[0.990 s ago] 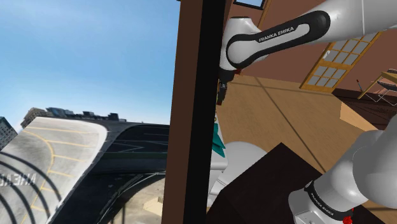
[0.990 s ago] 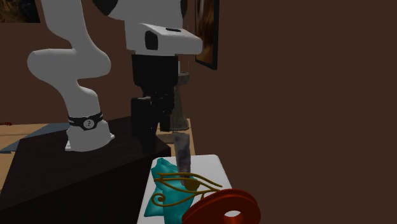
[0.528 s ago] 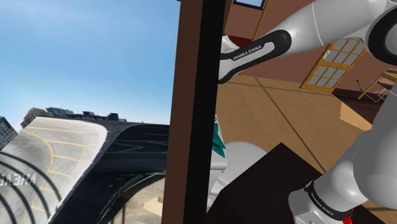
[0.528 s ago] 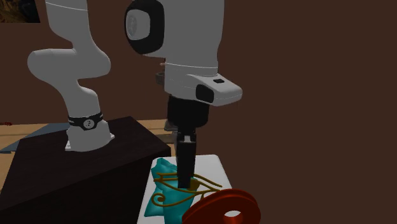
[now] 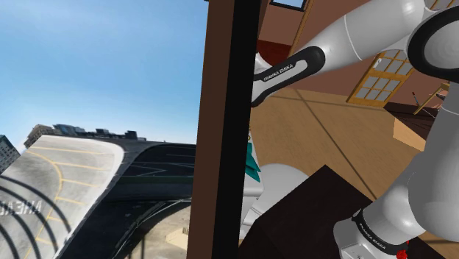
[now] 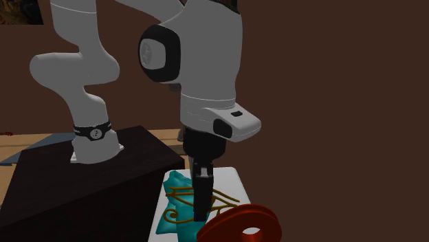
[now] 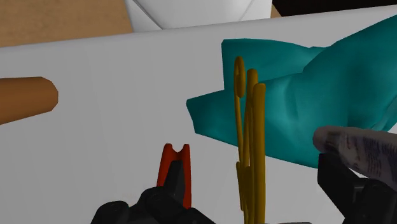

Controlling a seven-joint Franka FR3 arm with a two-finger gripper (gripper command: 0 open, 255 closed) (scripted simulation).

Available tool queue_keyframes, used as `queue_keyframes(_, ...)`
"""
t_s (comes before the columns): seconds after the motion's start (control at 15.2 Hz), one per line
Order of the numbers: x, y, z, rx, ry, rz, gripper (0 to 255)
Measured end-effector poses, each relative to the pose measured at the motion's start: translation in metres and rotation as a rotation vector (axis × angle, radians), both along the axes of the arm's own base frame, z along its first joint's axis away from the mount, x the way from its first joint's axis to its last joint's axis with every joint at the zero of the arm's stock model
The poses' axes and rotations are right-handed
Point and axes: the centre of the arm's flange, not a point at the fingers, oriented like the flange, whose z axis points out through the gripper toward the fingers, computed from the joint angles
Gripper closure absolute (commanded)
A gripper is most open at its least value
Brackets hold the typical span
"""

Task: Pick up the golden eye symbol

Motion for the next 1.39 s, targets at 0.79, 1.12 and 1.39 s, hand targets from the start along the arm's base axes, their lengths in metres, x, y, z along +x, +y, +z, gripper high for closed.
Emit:
queue_keyframes(0.79,0.000,0.000,0.005,0.000,-0.001,0.000,255)
queue_keyframes(1.12,0.000,0.001,0.030,0.000,-0.001,0.000,255)
queue_keyframes(1.39,0.000,0.001,0.051,0.000,-0.001,0.000,255)
